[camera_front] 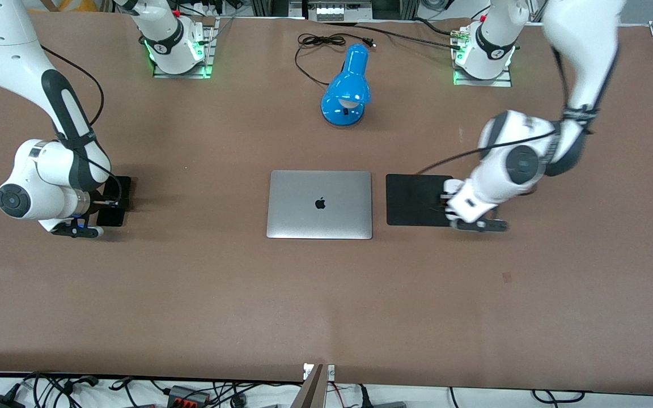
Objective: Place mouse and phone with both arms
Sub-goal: 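Carry the white mouse with the left gripper onto the black pad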
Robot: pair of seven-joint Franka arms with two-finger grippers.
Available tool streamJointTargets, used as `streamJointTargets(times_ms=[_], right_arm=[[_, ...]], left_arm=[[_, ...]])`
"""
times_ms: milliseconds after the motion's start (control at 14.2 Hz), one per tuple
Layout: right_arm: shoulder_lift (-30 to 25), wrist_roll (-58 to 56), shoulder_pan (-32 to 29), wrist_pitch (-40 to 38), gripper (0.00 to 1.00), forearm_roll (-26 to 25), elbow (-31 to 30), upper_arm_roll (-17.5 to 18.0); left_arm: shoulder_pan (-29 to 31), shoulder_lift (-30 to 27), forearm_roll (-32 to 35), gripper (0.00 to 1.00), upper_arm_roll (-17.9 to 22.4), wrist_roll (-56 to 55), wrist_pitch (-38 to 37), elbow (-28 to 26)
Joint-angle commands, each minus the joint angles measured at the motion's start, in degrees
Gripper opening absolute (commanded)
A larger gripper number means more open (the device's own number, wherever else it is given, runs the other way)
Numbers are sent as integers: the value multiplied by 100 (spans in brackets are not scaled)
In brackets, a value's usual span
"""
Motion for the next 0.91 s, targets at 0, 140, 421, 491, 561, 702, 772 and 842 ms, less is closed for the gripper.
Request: streamJointTargets(times_ms=[0,140,421,491,561,702,772,842], right_arm=[[-2,-16,-20,-90,54,-69,-7,15],[-20,-16,-11,-221,39,-60,27,24],[-160,-8,68,-668,28,-43,308,103],[-213,1,137,-888,28,-25,457,173],[-231,10,216,-1081,28,1,659,252],[-214,45,506,-1215,29,54,993,357],[-213,97,672,-1180,29,71,1038,367],[-213,159,892,-1171,28,98,1117,375]], left_arm=[[-92,205,369,40,-12,-406,919,-312],[-171,319,378,40,-3,-591,1764,-682],[-171,601,378,62,-3,-591,2366,-850],[-163,584,378,81,-12,-591,2366,-850],[-163,566,378,97,-3,-591,2357,-842],[-127,514,378,100,-3,-574,2340,-833],[-110,452,378,100,-12,-574,2322,-815],[-92,304,378,100,-3,-574,2313,-806]])
